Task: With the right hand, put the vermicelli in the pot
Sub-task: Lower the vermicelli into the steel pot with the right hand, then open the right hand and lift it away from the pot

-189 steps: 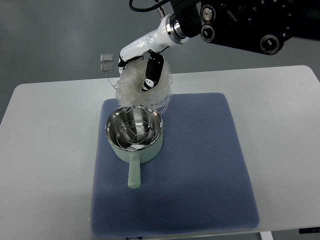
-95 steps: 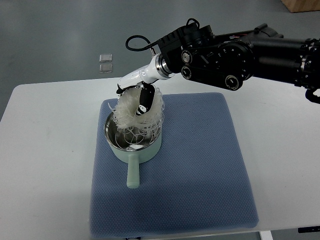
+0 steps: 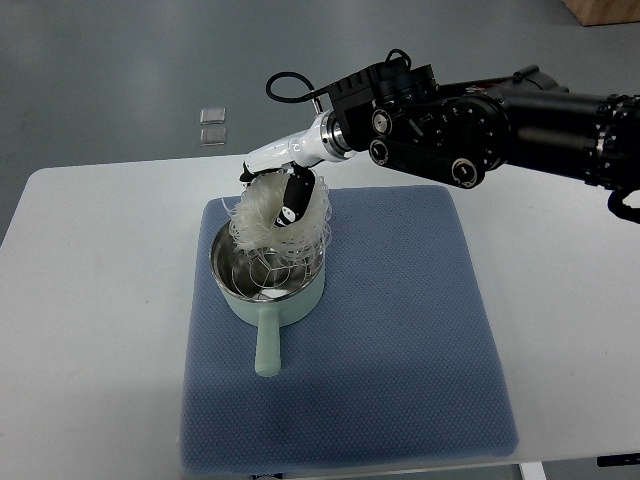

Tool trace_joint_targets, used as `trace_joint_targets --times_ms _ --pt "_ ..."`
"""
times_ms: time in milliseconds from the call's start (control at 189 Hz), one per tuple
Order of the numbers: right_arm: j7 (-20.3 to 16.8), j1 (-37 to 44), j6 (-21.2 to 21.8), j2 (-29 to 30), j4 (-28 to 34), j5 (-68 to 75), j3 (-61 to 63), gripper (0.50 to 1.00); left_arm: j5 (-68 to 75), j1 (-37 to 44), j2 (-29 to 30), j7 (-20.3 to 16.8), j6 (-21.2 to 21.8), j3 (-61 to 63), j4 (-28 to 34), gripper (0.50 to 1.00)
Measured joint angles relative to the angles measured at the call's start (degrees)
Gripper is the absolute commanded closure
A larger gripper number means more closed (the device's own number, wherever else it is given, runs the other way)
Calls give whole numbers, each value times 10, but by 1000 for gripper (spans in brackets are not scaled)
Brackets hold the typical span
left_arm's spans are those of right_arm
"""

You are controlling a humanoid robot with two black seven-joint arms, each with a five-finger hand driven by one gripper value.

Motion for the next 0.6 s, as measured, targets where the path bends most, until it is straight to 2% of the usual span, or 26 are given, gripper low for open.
trace_joint_targets --times_ms 217,502,507,512,517,523,528,533,539,544,549,554,560,602 --pt "5 -39 -41 0 0 1 1 1000 0 0 0 0 0 0 0 500" --pt "11 -69 -68 0 0 1 10 1000 0 0 0 0 0 0 0 500" --pt "11 -69 -68 0 0 1 11 965 0 0 0 0 0 -1 0 500" --pt "11 -70 -68 0 0 1 11 965 0 0 0 0 0 0 0 500" --pt "11 -70 -68 0 0 1 11 886 0 0 0 0 0 -1 0 500" --pt "11 -70 -69 0 0 1 11 885 0 0 0 0 0 -1 0 500" --pt "11 -70 -69 0 0 1 11 816 0 0 0 0 0 -1 0 500" --pt "11 -70 -69 0 0 1 11 816 0 0 0 0 0 -1 0 500" --pt "11 -71 -69 0 0 1 11 761 0 0 0 0 0 -1 0 500" --pt "11 -71 -69 0 0 1 12 760 0 0 0 0 0 -1 0 500" --pt "11 -71 -70 0 0 1 12 714 0 0 0 0 0 -1 0 500" --pt "11 -71 -70 0 0 1 12 713 0 0 0 0 0 -1 0 500" --pt "11 -71 -70 0 0 1 12 685 0 0 0 0 0 -1 0 500" --pt "12 -72 -72 0 0 3 14 646 0 0 0 0 -1 -1 0 500"
